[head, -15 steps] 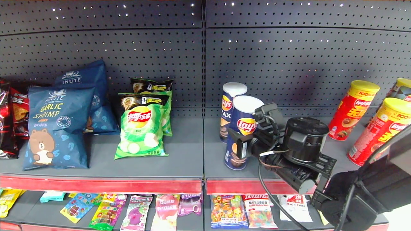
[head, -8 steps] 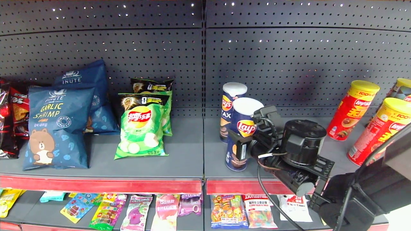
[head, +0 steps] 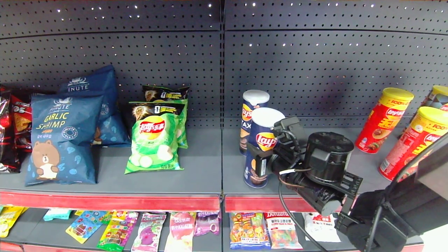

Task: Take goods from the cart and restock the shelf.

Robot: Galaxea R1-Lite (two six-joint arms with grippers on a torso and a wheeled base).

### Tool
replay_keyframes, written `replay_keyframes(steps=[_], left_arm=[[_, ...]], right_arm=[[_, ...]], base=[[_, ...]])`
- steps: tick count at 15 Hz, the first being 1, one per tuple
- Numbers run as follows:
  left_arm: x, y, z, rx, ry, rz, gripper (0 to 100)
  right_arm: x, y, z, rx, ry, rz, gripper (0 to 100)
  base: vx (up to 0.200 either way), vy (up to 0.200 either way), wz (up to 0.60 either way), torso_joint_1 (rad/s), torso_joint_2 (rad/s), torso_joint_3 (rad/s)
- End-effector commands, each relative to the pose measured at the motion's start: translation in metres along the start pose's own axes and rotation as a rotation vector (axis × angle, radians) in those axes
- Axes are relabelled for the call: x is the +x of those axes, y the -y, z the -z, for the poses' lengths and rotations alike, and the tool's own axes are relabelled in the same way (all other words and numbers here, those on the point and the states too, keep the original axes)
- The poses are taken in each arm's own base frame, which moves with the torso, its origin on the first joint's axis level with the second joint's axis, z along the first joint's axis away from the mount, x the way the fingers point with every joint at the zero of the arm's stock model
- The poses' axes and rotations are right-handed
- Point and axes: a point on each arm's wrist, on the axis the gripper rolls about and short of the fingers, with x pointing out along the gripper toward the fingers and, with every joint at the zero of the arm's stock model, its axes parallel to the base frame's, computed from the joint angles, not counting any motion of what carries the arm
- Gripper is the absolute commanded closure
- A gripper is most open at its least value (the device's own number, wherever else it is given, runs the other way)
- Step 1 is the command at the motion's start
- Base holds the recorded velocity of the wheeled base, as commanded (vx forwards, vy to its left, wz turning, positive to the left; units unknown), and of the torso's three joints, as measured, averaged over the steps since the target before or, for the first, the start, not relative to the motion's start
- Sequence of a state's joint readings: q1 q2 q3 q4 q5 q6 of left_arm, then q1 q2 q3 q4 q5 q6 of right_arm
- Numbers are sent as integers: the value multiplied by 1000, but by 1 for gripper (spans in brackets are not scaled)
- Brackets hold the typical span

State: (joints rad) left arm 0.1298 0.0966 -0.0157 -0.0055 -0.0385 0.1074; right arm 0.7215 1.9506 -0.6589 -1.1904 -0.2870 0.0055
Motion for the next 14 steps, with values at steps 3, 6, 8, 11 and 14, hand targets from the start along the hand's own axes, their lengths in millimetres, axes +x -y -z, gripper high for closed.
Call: replay_keyframes(steps=[3, 6, 8, 11, 14], left_arm=[[0, 0, 0, 1, -1, -1, 0], [0, 0, 0, 1, 0, -1, 0], [0, 0, 0, 1, 0, -1, 0], [0, 0, 0, 1, 0, -1, 0], [0, 0, 0, 1, 0, -1, 0]], right_arm=[[0, -1, 1, -4, -4, 10, 100], [0, -1, 2, -7, -7, 14, 100], [0, -1, 3, -9, -10, 43, 100], [0, -1, 3, -8, -10, 59, 100], [1, -1, 3, -3, -8, 89, 100]], base=[[0, 0, 0, 0, 0, 0], [0, 0, 0, 0, 0, 0], [0, 0, 0, 0, 0, 0], [0, 0, 0, 0, 0, 0], [0, 0, 0, 0, 0, 0]])
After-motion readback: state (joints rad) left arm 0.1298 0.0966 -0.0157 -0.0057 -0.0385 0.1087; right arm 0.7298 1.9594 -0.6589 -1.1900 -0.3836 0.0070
